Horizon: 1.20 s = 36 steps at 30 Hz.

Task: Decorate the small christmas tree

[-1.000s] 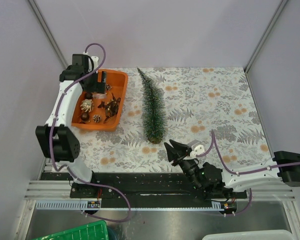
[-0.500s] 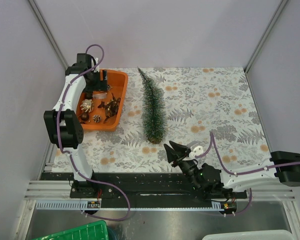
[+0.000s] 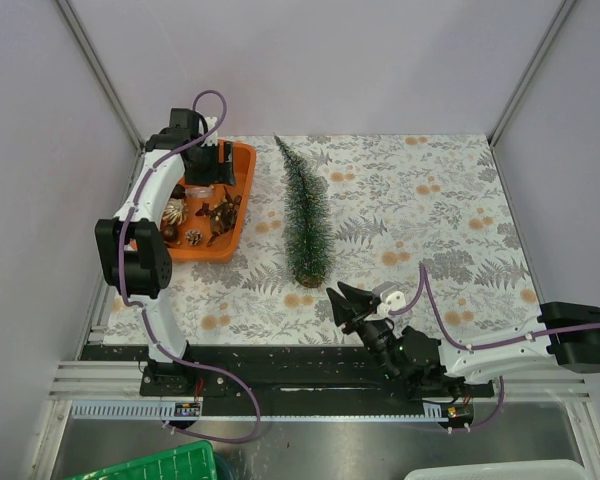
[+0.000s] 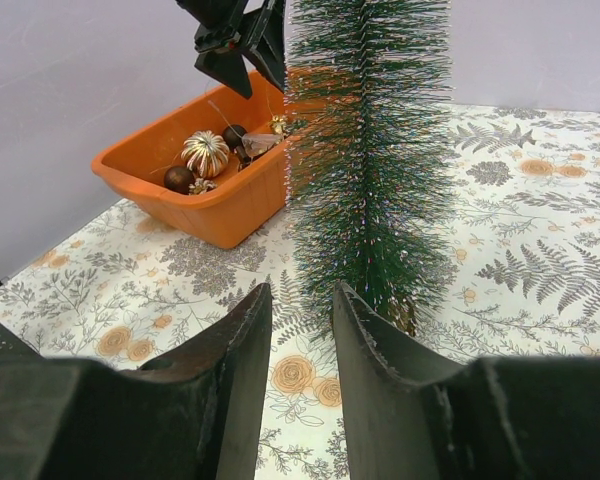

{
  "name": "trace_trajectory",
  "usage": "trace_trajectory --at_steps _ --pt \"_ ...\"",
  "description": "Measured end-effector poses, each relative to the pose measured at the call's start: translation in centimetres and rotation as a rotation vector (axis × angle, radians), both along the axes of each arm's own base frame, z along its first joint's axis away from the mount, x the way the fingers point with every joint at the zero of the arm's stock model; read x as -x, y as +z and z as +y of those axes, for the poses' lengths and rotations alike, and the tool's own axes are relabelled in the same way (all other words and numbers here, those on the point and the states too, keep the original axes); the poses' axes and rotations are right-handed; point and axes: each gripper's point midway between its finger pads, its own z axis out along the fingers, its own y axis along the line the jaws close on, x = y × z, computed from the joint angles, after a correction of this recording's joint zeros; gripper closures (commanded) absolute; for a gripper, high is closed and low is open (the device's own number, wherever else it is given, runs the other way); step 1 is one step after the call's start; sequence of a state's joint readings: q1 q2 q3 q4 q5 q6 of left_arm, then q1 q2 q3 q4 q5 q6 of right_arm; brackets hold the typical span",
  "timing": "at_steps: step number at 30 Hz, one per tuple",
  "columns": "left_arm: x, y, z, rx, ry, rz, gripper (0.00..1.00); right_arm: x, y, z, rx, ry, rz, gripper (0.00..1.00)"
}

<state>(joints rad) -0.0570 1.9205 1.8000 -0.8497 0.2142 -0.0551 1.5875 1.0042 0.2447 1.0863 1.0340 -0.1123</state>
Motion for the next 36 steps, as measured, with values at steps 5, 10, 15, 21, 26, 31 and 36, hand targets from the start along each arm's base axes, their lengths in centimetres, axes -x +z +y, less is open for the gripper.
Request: trace_trajectory --at_steps 5,10,15,21,26,31,36 --pt "-0.4 -0.3 -0.9 -0.004 -0.012 -0.008 0.74 -0.1 -0.1 0.0 0.002 -0.002 0.003 0.61" --pt "-0.9 -1.2 -0.9 -0.033 -0.006 -0.006 0.75 0.0 0.1 0.0 -0.003 0.000 0.006 0.62" --pt "-1.1 -1.3 -0.4 -0.053 0.008 -0.011 0.72 0.0 0.5 -0.1 -0.019 0.003 0.010 0.63" --pt "-1.0 -1.7 -0.2 -0.069 0.010 -0.009 0.35 0.0 0.8 0.0 -0.032 0.006 0.013 0.63" --pt "-0.1 -3.5 0.2 -0.087 0.018 0.034 0.34 0.0 1.1 0.1 -0.041 0.008 0.013 0.64" --pt "-0.2 -3.7 0.4 -0.093 0.031 0.033 0.56 0.0 1.1 0.2 -0.041 0.008 0.013 0.64" --pt "-1.6 -2.0 0.4 -0.084 0.059 -0.024 0.93 0.1 1.3 0.3 -0.041 0.010 0.013 0.65"
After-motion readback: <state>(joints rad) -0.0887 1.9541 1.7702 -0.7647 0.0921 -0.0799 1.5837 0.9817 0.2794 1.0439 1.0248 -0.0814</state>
